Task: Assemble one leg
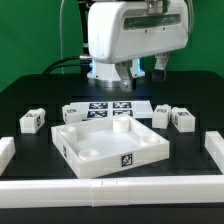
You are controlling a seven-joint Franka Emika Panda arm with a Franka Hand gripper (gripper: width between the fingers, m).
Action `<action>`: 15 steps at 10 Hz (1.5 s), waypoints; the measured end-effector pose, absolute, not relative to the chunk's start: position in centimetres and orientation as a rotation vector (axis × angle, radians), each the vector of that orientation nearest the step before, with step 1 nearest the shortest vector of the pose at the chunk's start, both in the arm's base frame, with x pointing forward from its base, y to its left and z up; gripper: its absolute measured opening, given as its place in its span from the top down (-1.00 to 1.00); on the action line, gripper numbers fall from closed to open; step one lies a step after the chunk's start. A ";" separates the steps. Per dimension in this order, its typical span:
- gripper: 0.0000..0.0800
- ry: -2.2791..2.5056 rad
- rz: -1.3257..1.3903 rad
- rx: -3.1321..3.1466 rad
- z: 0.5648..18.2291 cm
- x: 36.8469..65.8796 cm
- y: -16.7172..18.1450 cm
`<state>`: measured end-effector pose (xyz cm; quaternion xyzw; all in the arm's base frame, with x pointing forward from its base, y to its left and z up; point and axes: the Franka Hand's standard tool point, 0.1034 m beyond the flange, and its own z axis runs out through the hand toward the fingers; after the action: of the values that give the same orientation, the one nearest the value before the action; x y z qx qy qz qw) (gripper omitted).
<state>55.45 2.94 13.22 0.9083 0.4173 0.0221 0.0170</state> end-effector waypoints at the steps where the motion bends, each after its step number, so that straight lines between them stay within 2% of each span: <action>1: -0.63 1.297 0.068 2.823 13.2 55.4 2.9; 4: -0.63 1.342 0.072 2.801 13.3 55.3 2.6; 5: -0.63 1.447 0.099 2.743 12.9 54.2 1.4; 7: -0.63 1.818 0.098 2.519 10.6 50.6 -2.1; 9: -0.63 2.111 0.041 2.289 8.1 49.6 -2.9; 14: -0.63 2.104 0.033 2.301 7.9 49.4 -3.1; 15: -0.63 2.255 0.014 2.177 7.5 48.8 -4.2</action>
Offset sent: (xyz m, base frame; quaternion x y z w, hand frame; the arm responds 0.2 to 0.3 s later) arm -0.0048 -0.0049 0.0118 0.0154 -0.0183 -0.0147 0.9996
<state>48.76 -4.19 7.55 0.6946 0.7194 0.0043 0.0037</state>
